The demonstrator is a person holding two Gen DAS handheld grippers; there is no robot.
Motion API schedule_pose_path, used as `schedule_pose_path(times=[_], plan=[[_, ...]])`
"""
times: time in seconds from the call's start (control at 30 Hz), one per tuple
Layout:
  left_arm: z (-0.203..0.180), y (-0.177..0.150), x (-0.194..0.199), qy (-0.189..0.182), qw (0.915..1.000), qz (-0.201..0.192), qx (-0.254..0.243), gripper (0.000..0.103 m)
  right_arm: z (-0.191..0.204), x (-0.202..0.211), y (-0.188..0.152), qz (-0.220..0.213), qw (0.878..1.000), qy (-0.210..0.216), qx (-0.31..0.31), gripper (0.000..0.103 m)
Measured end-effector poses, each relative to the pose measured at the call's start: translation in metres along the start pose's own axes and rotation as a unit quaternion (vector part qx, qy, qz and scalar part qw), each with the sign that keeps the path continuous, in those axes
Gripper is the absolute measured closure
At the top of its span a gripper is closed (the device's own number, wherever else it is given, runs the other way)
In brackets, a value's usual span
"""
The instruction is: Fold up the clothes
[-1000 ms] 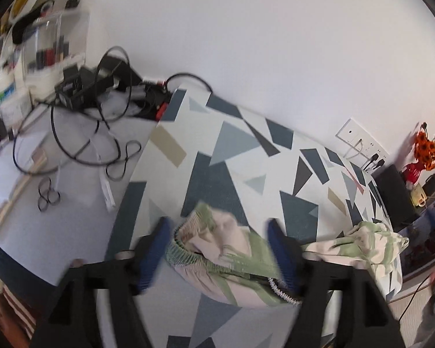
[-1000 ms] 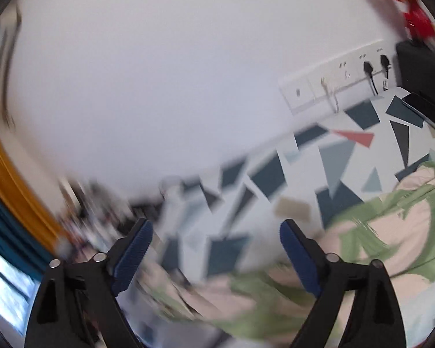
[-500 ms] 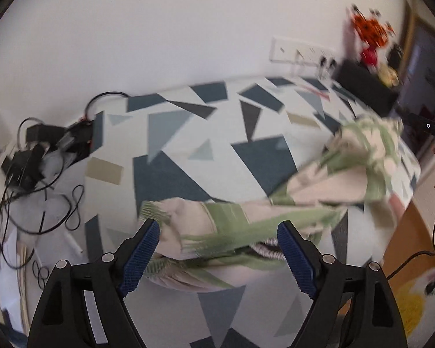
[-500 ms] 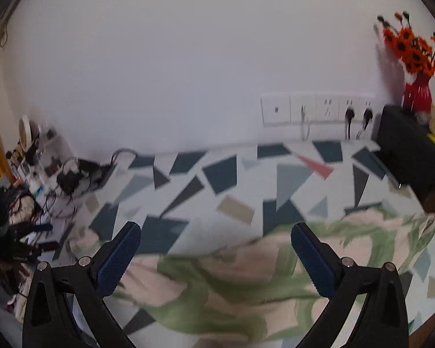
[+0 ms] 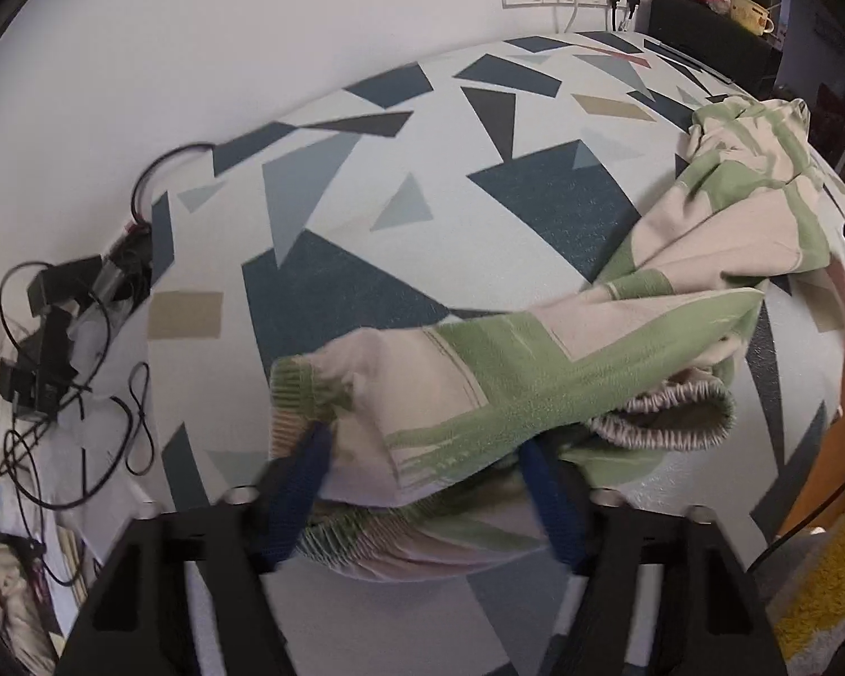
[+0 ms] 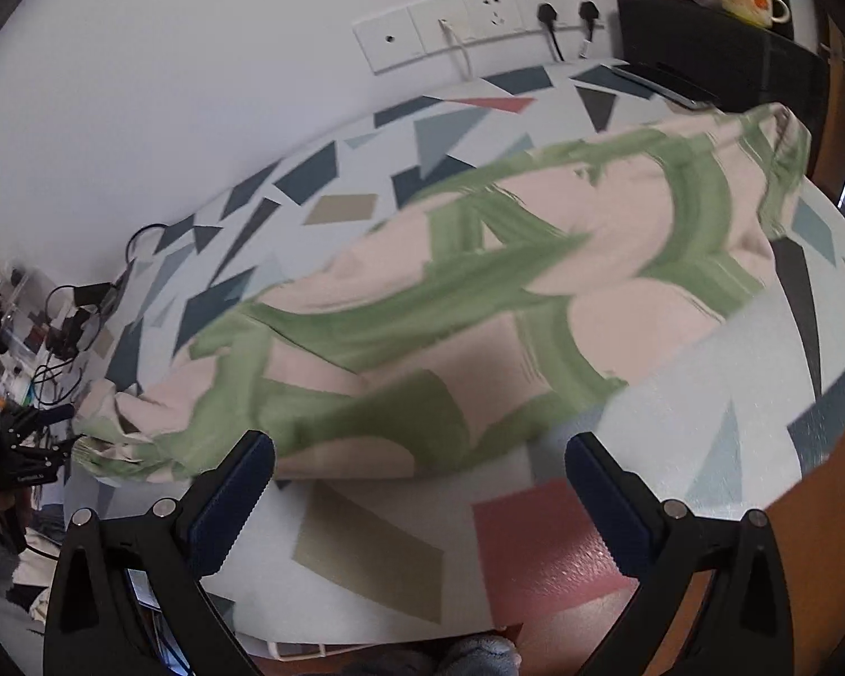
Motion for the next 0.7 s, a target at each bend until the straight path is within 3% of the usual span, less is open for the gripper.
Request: schedule_pose_path(times=[0.03, 0.1, 0.33, 0.6, 0.63, 0.67, 0.7], plan=[[0.0, 0.003, -0.002, 0.008, 1.0, -0.001, -0.002, 0.079, 0.0, -0.003, -0.002, 0.004, 1.0, -0.005, 0.005, 0.0], [0.001, 0.007, -0.003, 0.009, 1.0, -0.003, 0.0, 0.096, 0.003, -0.011, -0.005, 0.013, 1.0, -0.009, 0.016, 0.0], [0.009, 0.02, 0.028, -0.002, 0.9979, -0.048, 0.043, 0.1, 0.021, -0.036, -0.008, 0.028, 0.997, -0.03, 0.066, 0.0], [0.023, 0.037, 0.077, -0.031, 0.988, -0.108, 0.106, 0.1, 0.026, -0.049, -0.004, 0.035, 0.992, -0.061, 0.1, 0.005], [0.022, 0.039, 0.084, -0.035, 0.9868, -0.115, 0.108, 0.1, 0.026, -0.049, -0.001, 0.03, 0.993, -0.062, 0.1, 0.02], [0.022, 0.041, 0.09, -0.039, 0.9855, -0.123, 0.111, 0.1, 0.026, -0.046, 0.004, 0.025, 0.994, -0.051, 0.094, 0.054], [0.021, 0.042, 0.098, -0.044, 0.9839, -0.131, 0.113, 0.1, 0.026, -0.043, 0.009, 0.026, 0.995, -0.04, 0.082, 0.074]])
Point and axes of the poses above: each gripper's, at about its wrist camera, not at the fingertips, and x roughly against the way its jaws point, z to its left, y to its top, the point moved 7 cm from there along -x, roughly the way its jaws point, and after that the axes turned 11 degrees about z, right-handed, at the moved point
